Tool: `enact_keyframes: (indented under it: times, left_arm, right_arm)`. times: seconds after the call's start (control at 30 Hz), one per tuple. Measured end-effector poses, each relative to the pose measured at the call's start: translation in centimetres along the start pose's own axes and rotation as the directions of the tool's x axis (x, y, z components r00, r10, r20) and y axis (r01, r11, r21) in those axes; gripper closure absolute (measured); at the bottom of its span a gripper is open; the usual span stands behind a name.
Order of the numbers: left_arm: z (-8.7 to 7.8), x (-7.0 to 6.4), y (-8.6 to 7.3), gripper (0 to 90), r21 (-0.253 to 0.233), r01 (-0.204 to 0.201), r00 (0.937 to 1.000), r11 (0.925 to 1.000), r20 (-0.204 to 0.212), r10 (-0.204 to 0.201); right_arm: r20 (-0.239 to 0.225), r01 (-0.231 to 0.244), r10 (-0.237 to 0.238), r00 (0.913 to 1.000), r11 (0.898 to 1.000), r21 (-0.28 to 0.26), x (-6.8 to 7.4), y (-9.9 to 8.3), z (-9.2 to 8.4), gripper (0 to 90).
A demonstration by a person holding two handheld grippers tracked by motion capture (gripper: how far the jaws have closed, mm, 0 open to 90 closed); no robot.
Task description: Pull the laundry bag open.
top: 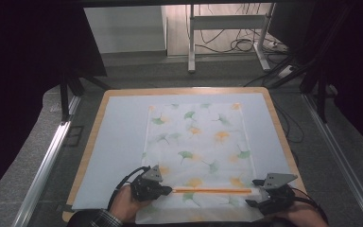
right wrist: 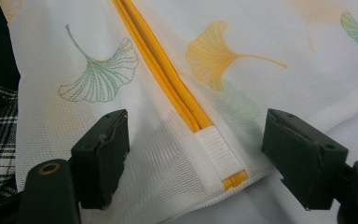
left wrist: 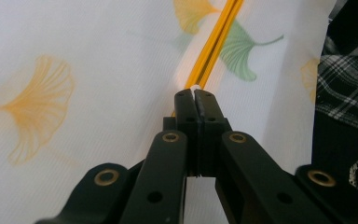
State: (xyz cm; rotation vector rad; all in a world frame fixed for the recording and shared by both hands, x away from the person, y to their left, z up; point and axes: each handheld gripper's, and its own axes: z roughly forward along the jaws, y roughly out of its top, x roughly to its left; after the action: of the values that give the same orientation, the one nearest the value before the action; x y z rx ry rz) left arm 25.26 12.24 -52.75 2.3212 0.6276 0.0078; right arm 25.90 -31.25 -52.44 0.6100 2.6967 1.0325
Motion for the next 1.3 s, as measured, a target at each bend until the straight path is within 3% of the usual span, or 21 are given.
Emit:
enact_keyframes:
  times: [0.63,1.3]
  left_arm:
    - [-3.6,1.0,-3.6,90.0,0.030,0.069,0.9939,0.9972,-0.088,-0.066]
    - [-7.3,2.0,-7.3,90.0,-0.022,0.161,0.9772,0.9868,-0.137,-0.162]
  right_arm:
    - [0.002,0.001,-0.001,1.0000,1.000,0.000,0.0,0.0,0.0,23.1]
    - [0.005,0.000,0.000,1.0000,1.000,0.003,0.0,0.1,0.0,23.2]
